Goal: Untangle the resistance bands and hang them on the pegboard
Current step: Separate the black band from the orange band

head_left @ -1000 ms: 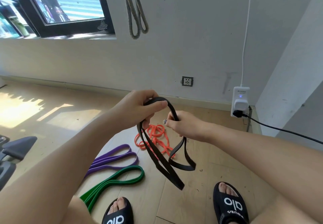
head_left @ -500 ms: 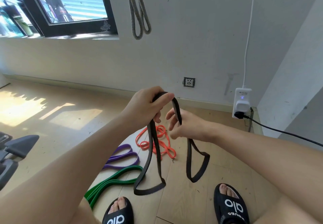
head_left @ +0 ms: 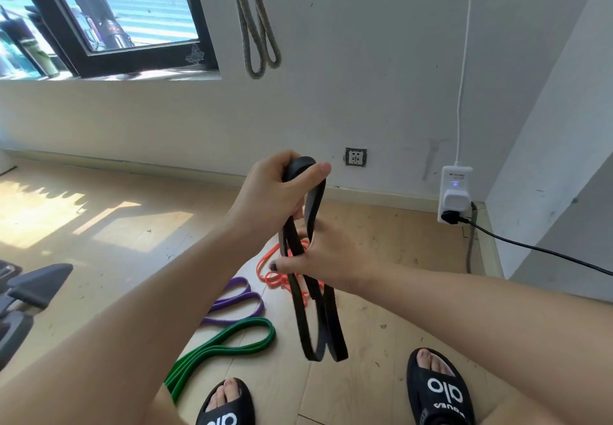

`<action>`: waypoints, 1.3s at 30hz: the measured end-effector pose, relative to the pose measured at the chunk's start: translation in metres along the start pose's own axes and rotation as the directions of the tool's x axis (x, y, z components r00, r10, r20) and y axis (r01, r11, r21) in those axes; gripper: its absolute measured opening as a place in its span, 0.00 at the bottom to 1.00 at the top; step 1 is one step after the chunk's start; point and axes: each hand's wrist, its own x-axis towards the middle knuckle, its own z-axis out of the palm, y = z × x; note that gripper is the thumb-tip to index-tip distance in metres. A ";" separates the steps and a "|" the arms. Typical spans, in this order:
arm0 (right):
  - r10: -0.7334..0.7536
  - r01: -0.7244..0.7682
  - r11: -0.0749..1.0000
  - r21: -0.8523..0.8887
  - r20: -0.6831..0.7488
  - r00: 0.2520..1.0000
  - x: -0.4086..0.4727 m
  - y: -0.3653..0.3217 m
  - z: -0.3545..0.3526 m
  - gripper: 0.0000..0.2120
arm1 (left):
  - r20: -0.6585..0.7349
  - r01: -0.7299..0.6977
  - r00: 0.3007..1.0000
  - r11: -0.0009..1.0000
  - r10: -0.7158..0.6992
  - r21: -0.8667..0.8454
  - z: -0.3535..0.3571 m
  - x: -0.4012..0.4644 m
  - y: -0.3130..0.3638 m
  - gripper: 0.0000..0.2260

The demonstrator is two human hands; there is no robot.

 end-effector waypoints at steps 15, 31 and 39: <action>0.126 -0.119 0.992 -0.045 0.179 0.976 -0.006 0.003 -0.039 0.05 | -0.265 0.019 0.963 0.991 -0.053 -0.129 -0.039 0.010 -0.014 0.12; 0.103 -0.005 0.906 -0.423 0.209 0.972 -0.002 0.005 -0.057 0.04 | 0.181 0.367 0.832 0.765 -0.525 0.530 -0.078 -0.001 -0.076 0.27; 0.031 0.089 0.921 -0.379 0.298 0.954 -0.004 -0.009 -0.050 0.05 | 0.520 0.039 0.762 0.828 -0.387 0.559 -0.014 -0.019 -0.061 0.26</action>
